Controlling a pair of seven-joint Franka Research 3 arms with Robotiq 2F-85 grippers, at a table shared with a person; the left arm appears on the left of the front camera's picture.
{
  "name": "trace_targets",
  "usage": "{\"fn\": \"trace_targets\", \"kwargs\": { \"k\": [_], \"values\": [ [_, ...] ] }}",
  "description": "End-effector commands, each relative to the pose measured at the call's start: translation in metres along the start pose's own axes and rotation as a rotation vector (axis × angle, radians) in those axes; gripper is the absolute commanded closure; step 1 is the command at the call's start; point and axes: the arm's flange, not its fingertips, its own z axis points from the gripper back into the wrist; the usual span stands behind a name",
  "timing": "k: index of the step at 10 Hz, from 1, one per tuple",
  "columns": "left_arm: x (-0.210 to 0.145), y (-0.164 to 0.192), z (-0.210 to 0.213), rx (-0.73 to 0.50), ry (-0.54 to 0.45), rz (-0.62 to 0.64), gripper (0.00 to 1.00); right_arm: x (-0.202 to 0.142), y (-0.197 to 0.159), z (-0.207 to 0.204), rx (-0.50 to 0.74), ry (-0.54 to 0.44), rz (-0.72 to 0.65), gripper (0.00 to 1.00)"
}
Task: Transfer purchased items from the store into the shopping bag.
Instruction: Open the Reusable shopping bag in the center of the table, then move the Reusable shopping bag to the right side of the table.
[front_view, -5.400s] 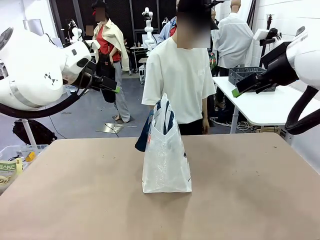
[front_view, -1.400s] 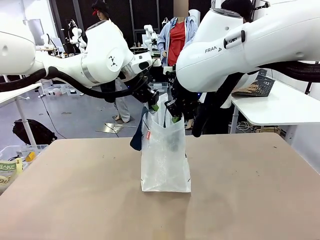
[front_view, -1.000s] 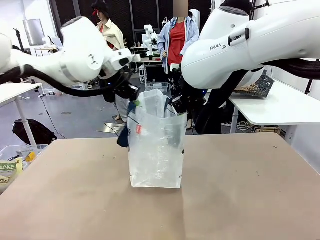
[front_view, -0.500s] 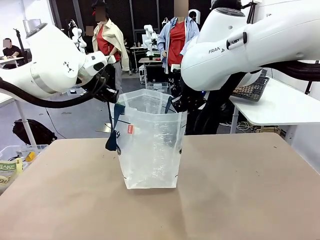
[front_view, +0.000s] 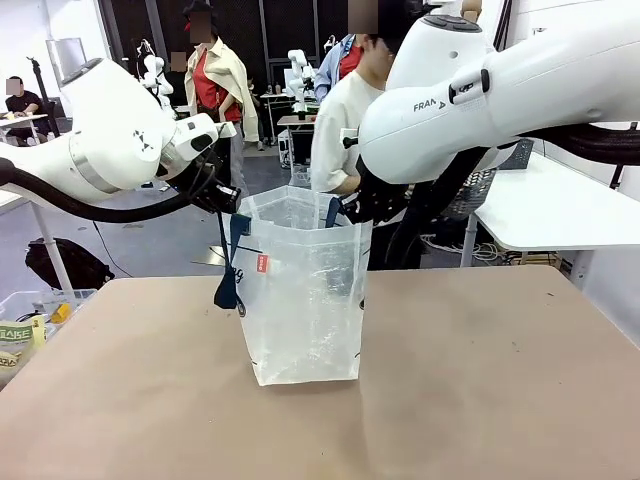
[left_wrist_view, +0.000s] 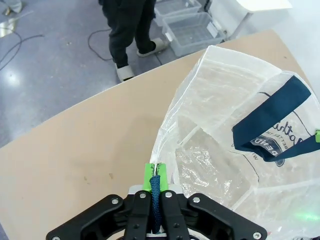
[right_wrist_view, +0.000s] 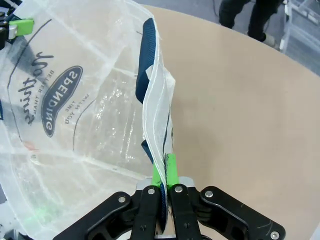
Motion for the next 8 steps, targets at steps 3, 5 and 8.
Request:
{"fn": "trace_targets", "kwargs": {
  "k": [3, 5, 8],
  "values": [
    [-0.0009, 0.0016, 0.0059, 0.011, -0.016, 0.011, 1.00, -0.0008, -0.0015, 0.0007, 0.016, -0.004, 0.007, 1.00],
    [-0.0009, 0.0016, 0.0059, 0.011, -0.016, 0.011, 1.00, -0.0008, -0.0015, 0.0007, 0.016, -0.004, 0.007, 1.00],
    [-0.0009, 0.0016, 0.0059, 0.011, -0.016, 0.011, 1.00, -0.0008, -0.0015, 0.0007, 0.016, -0.004, 0.007, 1.00]
  ]
}}
